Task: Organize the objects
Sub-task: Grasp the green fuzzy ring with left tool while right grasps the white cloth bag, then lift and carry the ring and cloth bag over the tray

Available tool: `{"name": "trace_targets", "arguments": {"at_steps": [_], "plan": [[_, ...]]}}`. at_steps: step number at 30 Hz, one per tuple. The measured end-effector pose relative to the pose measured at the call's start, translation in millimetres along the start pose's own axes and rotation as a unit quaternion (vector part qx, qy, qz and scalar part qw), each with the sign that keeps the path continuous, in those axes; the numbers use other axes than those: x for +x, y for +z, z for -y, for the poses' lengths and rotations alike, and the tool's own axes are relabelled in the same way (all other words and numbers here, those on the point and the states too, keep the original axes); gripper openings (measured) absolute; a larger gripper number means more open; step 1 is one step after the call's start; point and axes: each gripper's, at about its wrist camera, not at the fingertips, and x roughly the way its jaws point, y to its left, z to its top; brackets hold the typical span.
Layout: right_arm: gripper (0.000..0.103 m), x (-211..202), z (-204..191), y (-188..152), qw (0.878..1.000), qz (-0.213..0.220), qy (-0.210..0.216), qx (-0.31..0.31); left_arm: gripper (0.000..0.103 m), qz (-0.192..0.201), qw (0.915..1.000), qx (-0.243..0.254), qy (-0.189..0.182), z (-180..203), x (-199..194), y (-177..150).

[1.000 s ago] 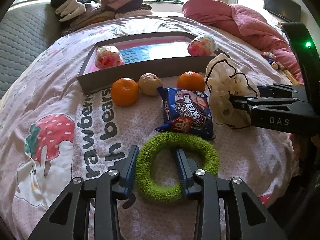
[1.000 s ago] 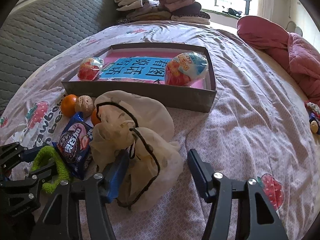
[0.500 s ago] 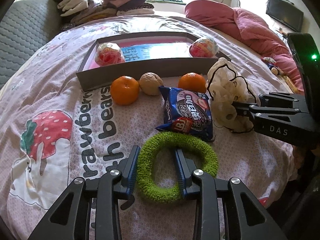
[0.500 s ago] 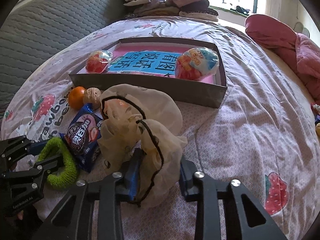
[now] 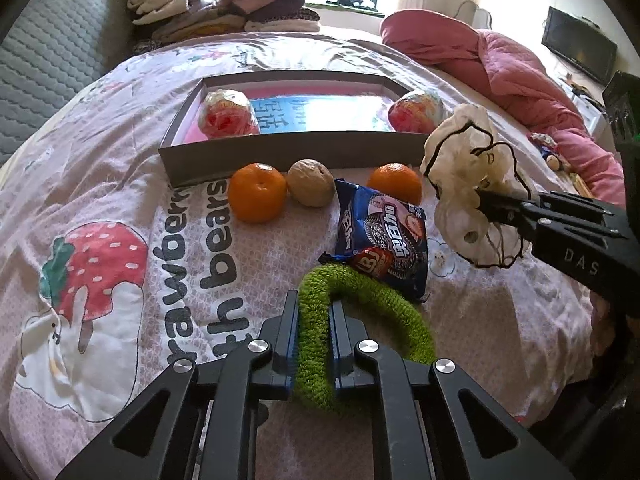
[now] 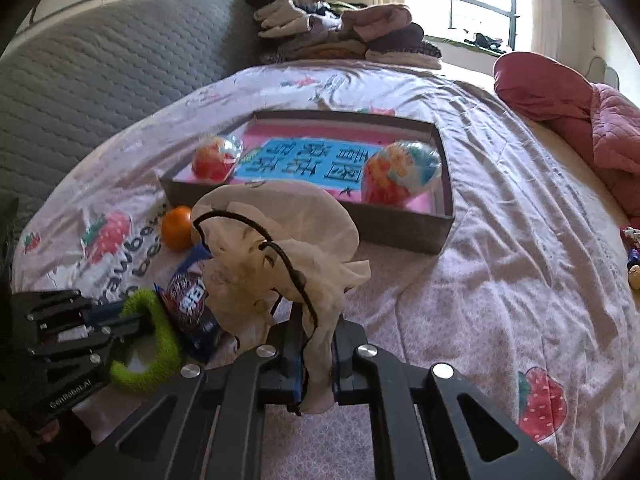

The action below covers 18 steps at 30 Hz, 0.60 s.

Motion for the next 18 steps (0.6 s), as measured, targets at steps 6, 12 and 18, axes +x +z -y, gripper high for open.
{"name": "trace_targets", "arguments": {"at_steps": [6, 12, 18], "plan": [[0.010, -1, 3, 3, 1.000, 0.005, 0.011, 0.011, 0.012, 0.021, 0.9998, 0.001, 0.003, -2, -9, 3], [0.010, -5, 7, 6, 0.999, 0.014, 0.020, 0.030, 0.012, 0.057, 0.9984, 0.004, 0.006, 0, -26, 8], [0.010, -7, 8, 9, 0.999, 0.022, 0.021, 0.036, 0.012, 0.076, 0.9970, 0.002, 0.013, -1, -33, 15]]}}
